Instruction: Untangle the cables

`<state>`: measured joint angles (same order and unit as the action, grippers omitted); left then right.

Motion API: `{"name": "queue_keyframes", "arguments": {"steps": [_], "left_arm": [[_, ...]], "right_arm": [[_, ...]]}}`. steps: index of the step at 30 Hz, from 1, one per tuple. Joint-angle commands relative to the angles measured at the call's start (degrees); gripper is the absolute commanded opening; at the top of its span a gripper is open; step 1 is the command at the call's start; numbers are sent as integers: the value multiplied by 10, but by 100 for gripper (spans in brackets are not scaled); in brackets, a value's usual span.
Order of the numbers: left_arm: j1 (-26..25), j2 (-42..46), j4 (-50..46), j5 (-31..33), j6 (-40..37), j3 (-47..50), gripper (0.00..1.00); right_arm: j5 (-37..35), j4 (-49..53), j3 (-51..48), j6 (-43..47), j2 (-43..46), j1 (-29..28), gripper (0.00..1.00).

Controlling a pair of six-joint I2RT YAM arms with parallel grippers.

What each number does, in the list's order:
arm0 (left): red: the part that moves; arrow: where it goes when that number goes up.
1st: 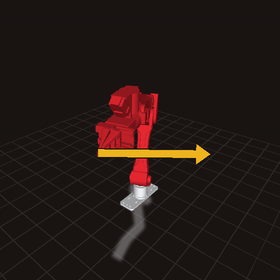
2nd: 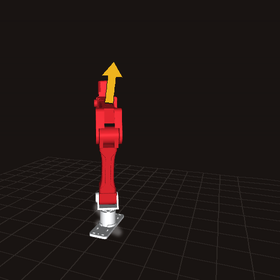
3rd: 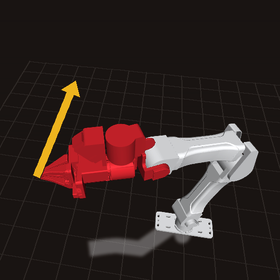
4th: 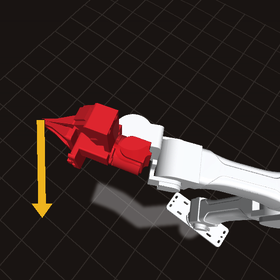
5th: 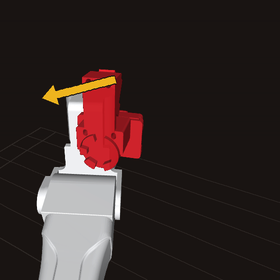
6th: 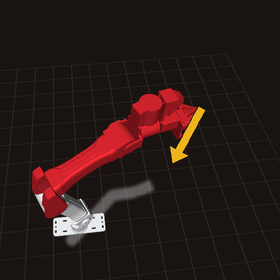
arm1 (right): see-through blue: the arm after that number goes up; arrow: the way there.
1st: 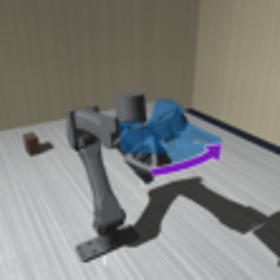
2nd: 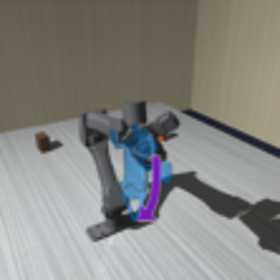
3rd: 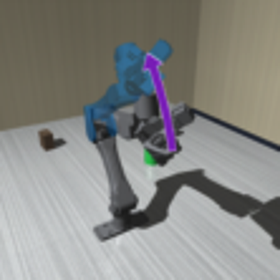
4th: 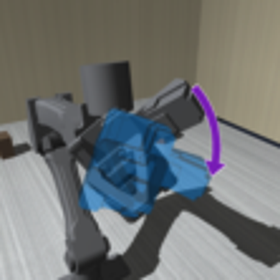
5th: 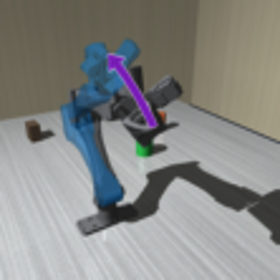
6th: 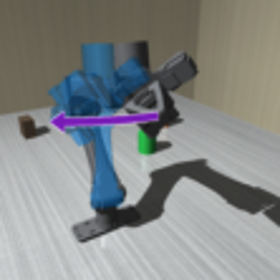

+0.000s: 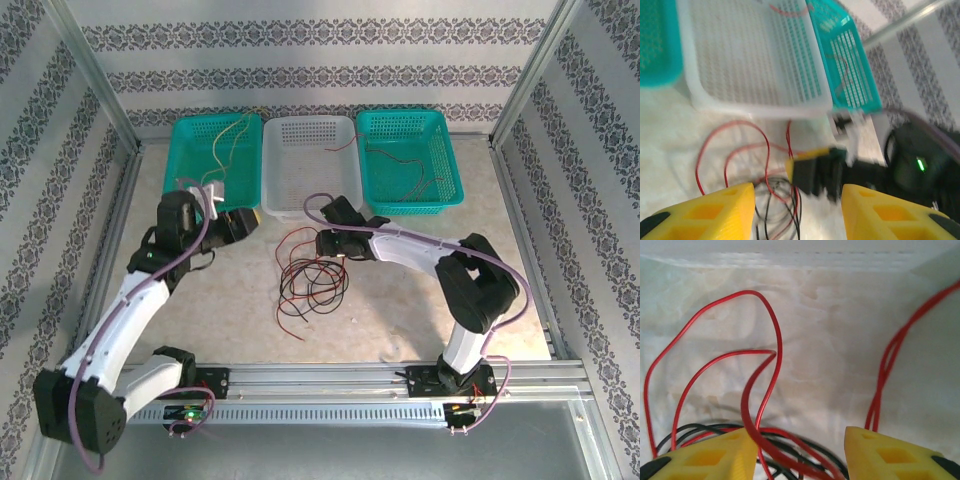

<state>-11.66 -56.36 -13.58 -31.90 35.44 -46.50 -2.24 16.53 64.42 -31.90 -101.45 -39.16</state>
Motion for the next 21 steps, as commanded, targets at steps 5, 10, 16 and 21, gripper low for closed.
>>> {"name": "queue_keyframes", "arguments": {"steps": [5,10,16,21], "left_arm": [[-34,55,-1,-20,1,104,46],[-87,21,95,14,67,142,46],[-168,-80,199,47,80,108,54],[-187,-122,234,76,84,96,56]], "right_arm": [[-57,58,16,41,57,-46,6],[-74,72,-17,28,180,-89,0],[-92,131,20,10,272,-132,0],[-102,164,82,20,302,-161,0]]}}
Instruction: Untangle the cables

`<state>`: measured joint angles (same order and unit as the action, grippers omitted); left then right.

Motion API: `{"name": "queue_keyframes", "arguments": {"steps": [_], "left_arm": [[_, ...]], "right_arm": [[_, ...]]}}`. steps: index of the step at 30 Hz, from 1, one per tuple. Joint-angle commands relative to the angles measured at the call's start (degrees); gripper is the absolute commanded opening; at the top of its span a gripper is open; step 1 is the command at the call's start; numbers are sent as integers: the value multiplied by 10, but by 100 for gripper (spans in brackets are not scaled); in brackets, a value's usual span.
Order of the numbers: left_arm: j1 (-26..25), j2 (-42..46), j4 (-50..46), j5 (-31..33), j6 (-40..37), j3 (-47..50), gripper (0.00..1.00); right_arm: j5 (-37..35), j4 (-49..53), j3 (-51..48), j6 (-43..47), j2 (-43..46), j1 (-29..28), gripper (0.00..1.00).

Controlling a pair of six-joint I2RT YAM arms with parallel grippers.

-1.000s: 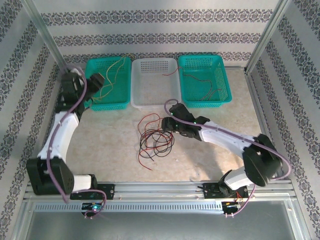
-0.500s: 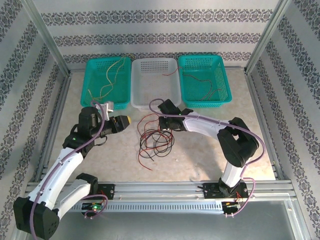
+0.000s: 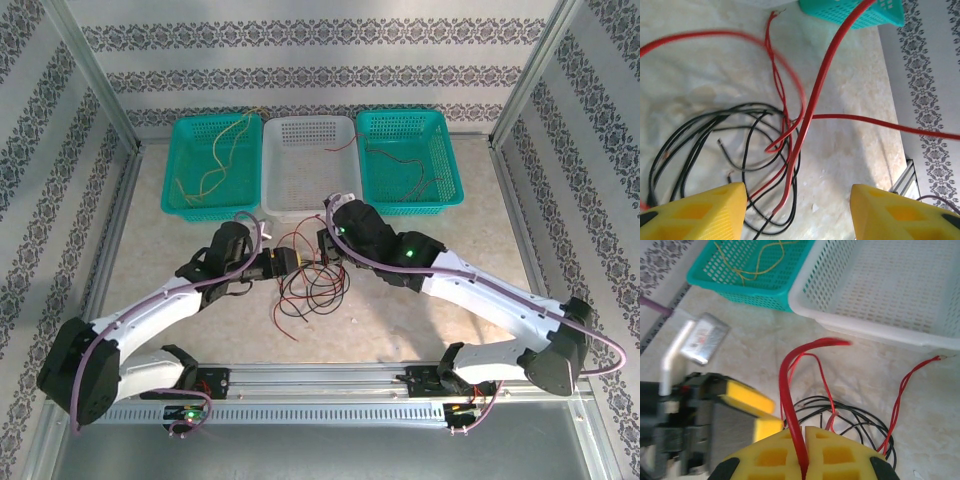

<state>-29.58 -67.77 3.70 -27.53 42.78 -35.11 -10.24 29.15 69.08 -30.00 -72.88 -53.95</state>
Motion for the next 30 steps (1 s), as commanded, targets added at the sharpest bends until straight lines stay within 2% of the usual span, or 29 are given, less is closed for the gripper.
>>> {"name": "queue_keyframes", "arguments": {"steps": [1,8,14,19,22,26,30], "left_arm": [[-8,-12,54,41,8,-17,56],[-7,-18,77,33,18,29,52],[-7,-3,70,73,28,64,51],[-8,1,98,76,46,90,49],[-7,26,90,76,59,97,48],[-7,83,19,106,52,94,49],[-7,127,-71,127,20,63,51]], "right_arm": [[-23,38,46,3,22,-17,0],[-31,14,93,8,79,-26,0],[-30,11,154,35,112,-26,0],[-110,60,224,60,106,-14,0],[-96,103,260,48,80,56,0],[6,107,275,27,40,197,0],[71,110,315,26,-28,315,0]]}}
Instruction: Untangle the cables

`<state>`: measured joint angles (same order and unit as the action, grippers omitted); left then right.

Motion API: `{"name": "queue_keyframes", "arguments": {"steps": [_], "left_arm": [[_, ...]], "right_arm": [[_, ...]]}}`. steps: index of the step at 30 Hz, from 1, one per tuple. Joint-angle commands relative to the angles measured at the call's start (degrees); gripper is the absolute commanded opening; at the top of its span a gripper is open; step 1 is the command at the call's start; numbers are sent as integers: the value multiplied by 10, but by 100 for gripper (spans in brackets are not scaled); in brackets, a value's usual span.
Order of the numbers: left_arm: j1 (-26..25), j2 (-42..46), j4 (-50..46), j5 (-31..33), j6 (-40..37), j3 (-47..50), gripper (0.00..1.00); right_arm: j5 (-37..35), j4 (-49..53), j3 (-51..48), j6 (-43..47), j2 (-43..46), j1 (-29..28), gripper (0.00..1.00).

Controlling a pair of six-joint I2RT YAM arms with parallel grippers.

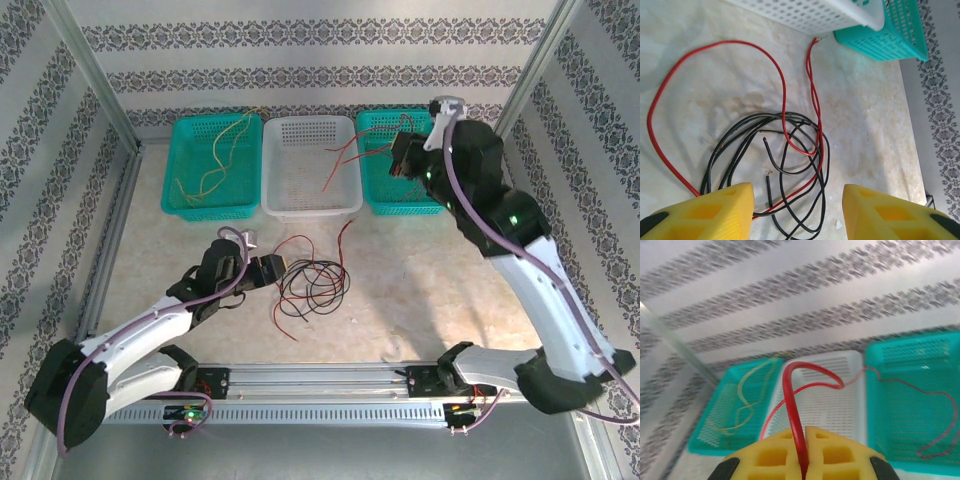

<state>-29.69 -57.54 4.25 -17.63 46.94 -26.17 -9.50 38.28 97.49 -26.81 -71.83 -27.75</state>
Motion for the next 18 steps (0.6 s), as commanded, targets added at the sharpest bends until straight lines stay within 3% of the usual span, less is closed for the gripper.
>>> {"name": "queue_keyframes", "arguments": {"steps": [1,5,10,13,15,18], "left_arm": [[-6,32,-93,34,-26,-34,51],[-6,67,-178,83,-55,-70,53],[-1,110,-221,111,-64,-73,61],[2,116,-221,102,-61,-70,64],[3,117,-221,101,-61,-72,65],[6,117,-230,100,-63,-80,68]], "right_arm": [[74,21,42,-7,-60,78,0],[98,18,86,-1,-153,150,0],[119,16,146,5,-273,194,1],[105,13,172,15,-327,209,11],[104,32,211,23,-371,220,24],[96,82,273,30,-419,225,34]]}}
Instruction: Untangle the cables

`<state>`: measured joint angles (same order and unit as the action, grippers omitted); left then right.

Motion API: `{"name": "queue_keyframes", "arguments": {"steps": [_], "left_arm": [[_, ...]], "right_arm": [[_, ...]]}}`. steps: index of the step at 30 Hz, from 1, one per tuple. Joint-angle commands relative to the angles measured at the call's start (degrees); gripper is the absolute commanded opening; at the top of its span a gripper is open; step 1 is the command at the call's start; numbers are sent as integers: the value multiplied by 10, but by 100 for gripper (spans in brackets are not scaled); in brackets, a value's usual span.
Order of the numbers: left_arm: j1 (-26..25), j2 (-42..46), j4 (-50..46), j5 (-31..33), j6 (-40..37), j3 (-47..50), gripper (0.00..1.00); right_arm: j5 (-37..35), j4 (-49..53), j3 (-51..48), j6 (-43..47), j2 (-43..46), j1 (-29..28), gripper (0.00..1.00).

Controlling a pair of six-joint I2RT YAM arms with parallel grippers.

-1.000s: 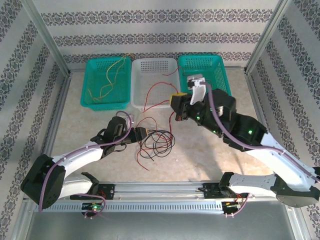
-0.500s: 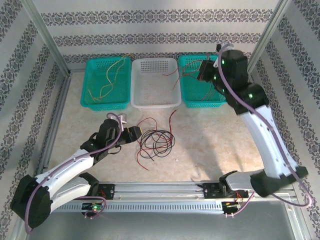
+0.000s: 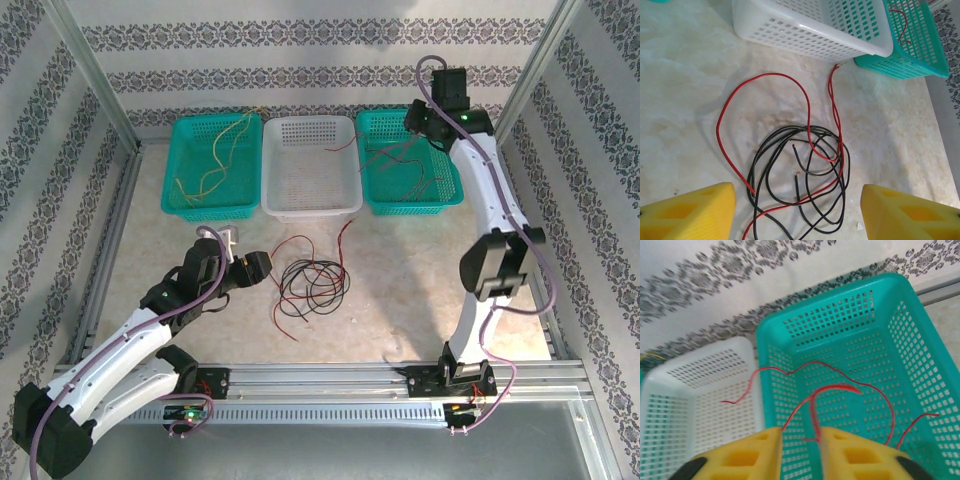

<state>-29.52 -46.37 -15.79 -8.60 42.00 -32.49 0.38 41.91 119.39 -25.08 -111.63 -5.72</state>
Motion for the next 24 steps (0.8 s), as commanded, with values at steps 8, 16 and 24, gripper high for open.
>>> {"name": "queue_keyframes", "arguments": {"steps": [8,16,24], "left_arm": [[24,0,-68,14,-31,-29,75],[31,-151,-56,5,-28,-46,58],[31,-287,-37,28,-52,-80,52]], "right_arm": [[-33,19,-78,22,94,-60,48],[-75,-78,-445,-66,354,-232,51],[-149,-107,-623,-161,422,-430,50]]}}
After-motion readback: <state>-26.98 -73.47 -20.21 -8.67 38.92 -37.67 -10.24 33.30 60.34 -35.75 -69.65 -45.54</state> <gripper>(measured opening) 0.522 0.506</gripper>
